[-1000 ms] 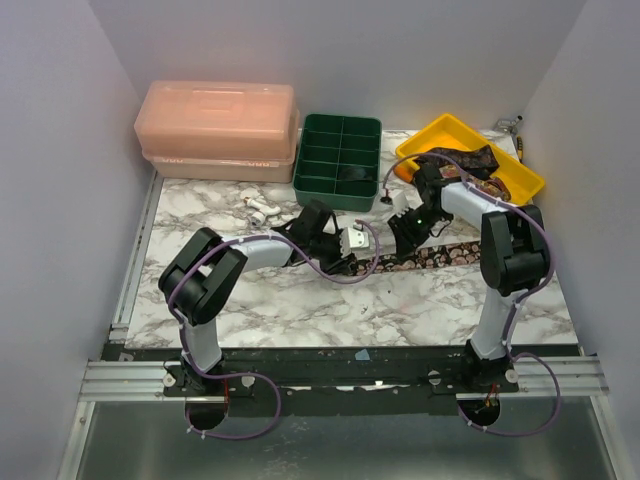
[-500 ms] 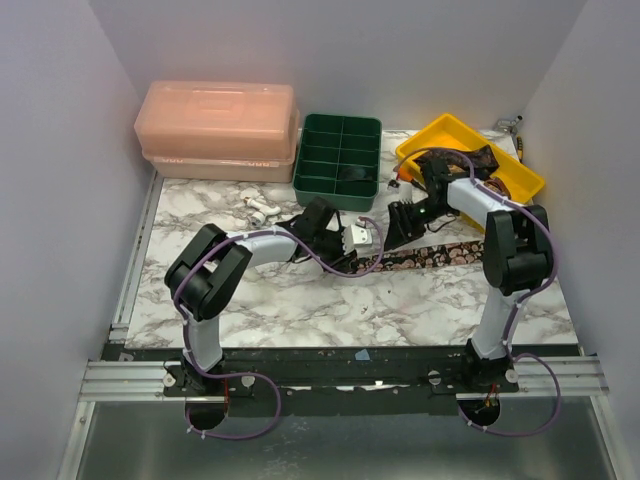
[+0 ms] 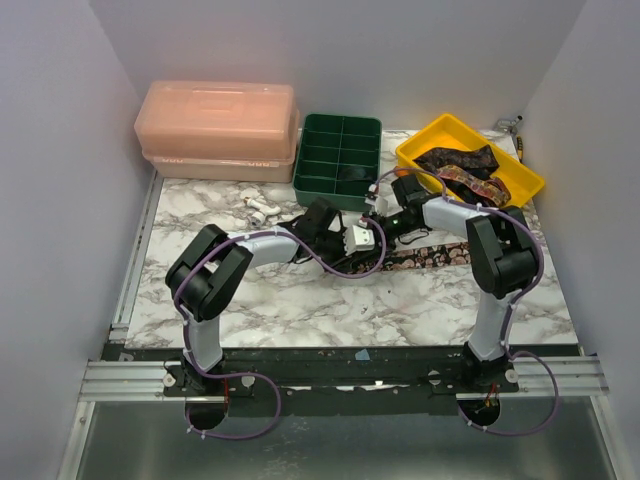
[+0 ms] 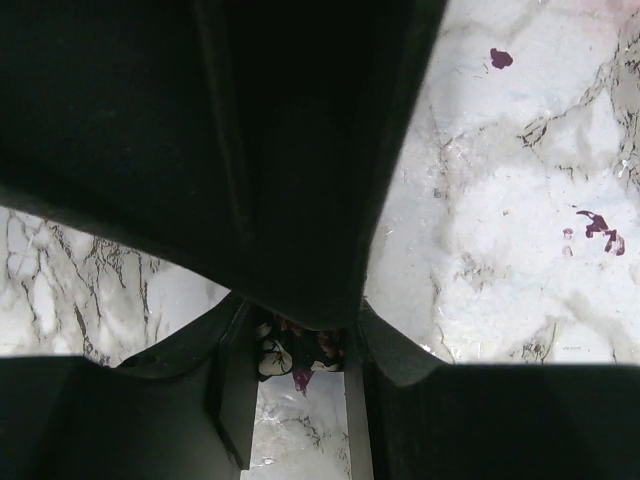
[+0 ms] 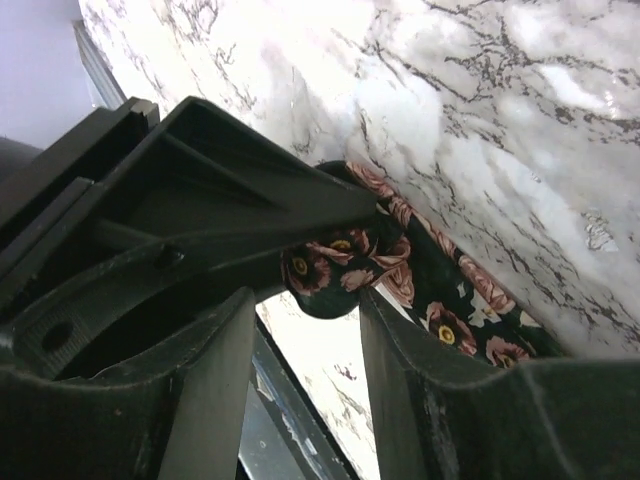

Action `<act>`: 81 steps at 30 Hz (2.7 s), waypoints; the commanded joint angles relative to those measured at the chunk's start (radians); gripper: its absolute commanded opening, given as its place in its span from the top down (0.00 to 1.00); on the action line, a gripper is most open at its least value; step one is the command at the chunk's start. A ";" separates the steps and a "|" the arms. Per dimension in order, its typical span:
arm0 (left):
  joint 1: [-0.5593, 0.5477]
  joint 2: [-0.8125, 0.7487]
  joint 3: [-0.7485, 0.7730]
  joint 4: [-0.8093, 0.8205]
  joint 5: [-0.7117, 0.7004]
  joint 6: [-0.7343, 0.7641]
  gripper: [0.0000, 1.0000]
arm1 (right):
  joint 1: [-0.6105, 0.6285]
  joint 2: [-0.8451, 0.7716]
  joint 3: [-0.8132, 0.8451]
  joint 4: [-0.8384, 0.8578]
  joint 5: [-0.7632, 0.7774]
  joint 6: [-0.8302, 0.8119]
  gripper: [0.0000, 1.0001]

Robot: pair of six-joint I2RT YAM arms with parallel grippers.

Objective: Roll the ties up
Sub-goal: Roll the tie at the center of the board.

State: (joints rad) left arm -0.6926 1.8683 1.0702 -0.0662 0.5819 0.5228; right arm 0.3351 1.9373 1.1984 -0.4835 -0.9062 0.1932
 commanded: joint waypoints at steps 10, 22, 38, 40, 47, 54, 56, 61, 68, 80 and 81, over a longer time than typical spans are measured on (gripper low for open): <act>-0.013 0.049 -0.008 -0.075 -0.050 0.005 0.81 | 0.004 0.092 -0.019 0.103 -0.014 0.077 0.64; 0.057 0.001 -0.093 0.172 0.144 -0.133 0.39 | -0.049 0.166 -0.032 -0.007 0.014 -0.075 1.00; 0.064 0.064 -0.271 0.824 0.243 -0.397 0.25 | -0.137 0.345 0.073 -0.197 -0.001 -0.282 0.99; 0.048 0.089 -0.272 0.871 0.221 -0.410 0.26 | -0.137 0.341 0.065 -0.183 -0.002 -0.285 0.99; -0.020 0.144 -0.233 0.812 0.085 -0.375 0.49 | -0.137 0.318 0.057 -0.160 0.005 -0.284 0.99; -0.013 0.079 -0.198 0.446 -0.034 -0.236 0.79 | -0.139 0.223 0.083 -0.207 0.011 -0.292 0.72; -0.018 0.085 -0.123 0.279 -0.061 -0.199 0.80 | -0.141 0.159 0.101 -0.230 0.029 -0.297 0.58; -0.025 0.063 -0.068 0.115 -0.109 -0.152 0.79 | -0.140 0.068 0.109 -0.259 0.001 -0.285 0.48; -0.033 0.076 -0.019 0.014 -0.127 -0.121 0.75 | -0.102 0.072 0.027 -0.077 -0.087 -0.095 0.48; -0.051 0.093 0.009 -0.035 -0.145 -0.096 0.73 | -0.076 0.112 0.058 0.010 -0.097 0.005 0.53; -0.051 0.095 0.012 -0.037 -0.147 -0.095 0.73 | -0.074 0.119 0.060 0.002 -0.097 -0.003 0.54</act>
State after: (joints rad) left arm -0.7349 1.9282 1.0992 0.0441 0.4984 0.4004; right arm 0.2562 2.0289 1.2354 -0.5152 -0.9813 0.1738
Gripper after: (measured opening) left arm 0.325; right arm 0.474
